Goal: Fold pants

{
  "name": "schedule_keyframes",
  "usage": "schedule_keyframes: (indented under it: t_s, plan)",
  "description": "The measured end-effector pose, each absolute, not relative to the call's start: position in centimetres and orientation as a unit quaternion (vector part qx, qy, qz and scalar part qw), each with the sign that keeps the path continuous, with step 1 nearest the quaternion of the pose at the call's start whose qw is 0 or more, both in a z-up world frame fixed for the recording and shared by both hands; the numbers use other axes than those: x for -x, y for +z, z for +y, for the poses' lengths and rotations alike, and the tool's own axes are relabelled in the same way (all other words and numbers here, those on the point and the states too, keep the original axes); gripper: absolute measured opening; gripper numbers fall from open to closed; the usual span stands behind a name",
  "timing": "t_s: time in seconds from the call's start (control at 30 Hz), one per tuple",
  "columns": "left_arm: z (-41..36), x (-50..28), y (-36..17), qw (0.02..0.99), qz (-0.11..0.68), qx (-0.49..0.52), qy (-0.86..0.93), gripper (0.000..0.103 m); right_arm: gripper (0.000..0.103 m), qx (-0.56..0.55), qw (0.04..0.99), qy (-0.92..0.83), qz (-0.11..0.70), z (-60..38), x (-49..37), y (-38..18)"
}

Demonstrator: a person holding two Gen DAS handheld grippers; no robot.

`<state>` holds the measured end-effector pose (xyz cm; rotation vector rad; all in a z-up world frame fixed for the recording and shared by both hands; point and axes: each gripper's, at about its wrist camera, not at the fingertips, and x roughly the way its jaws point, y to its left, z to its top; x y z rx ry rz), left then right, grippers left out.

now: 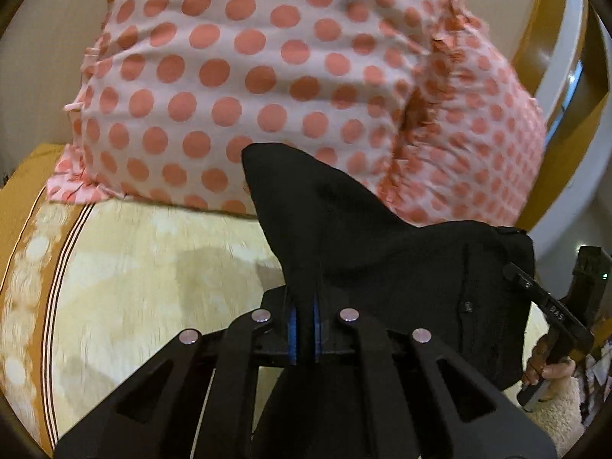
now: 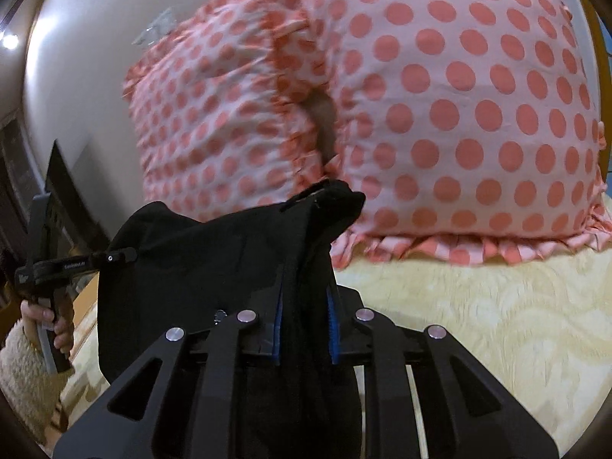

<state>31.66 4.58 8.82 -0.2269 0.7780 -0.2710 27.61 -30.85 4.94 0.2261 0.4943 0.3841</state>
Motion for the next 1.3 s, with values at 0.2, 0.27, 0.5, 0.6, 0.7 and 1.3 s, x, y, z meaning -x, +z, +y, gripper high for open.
schedule_keyframes:
  t_s: [0.2, 0.27, 0.5, 0.6, 0.7, 1.3]
  plan:
    - [4.5, -35.9, 2.2, 0.873, 0.461, 0.126, -0.096, 0.011, 0.018, -0.114, 0.925, 0.146, 0.332, -30.7, -32.0, 0.3]
    - [4.5, -35.8, 1.6, 0.876, 0.454, 0.134, -0.091, 0.015, 0.019, -0.117, 0.923, 0.141, 0.337, -30.7, -32.1, 0.2]
    - [3.7, -32.5, 4.7, 0.901, 0.419, 0.090, -0.068, 0.050, 0.059, -0.093, 0.944, 0.033, 0.316, -31.7, -29.4, 1.7]
    - [3.2, -28.4, 7.2, 0.918, 0.376, 0.083, -0.097, 0.069, 0.059, -0.103, 0.960, 0.027, 0.258, -32.3, -25.4, 3.4]
    - [2.0, -24.7, 8.2, 0.916, 0.362, 0.088, -0.148, 0.081, 0.059, -0.083, 0.960, 0.095, 0.251, -30.0, -21.9, 3.9]
    - [-3.4, -21.9, 2.1, 0.876, 0.459, 0.039, -0.142, 0.092, 0.065, 0.013, 0.934, 0.072, 0.350, -23.3, -19.2, -1.2]
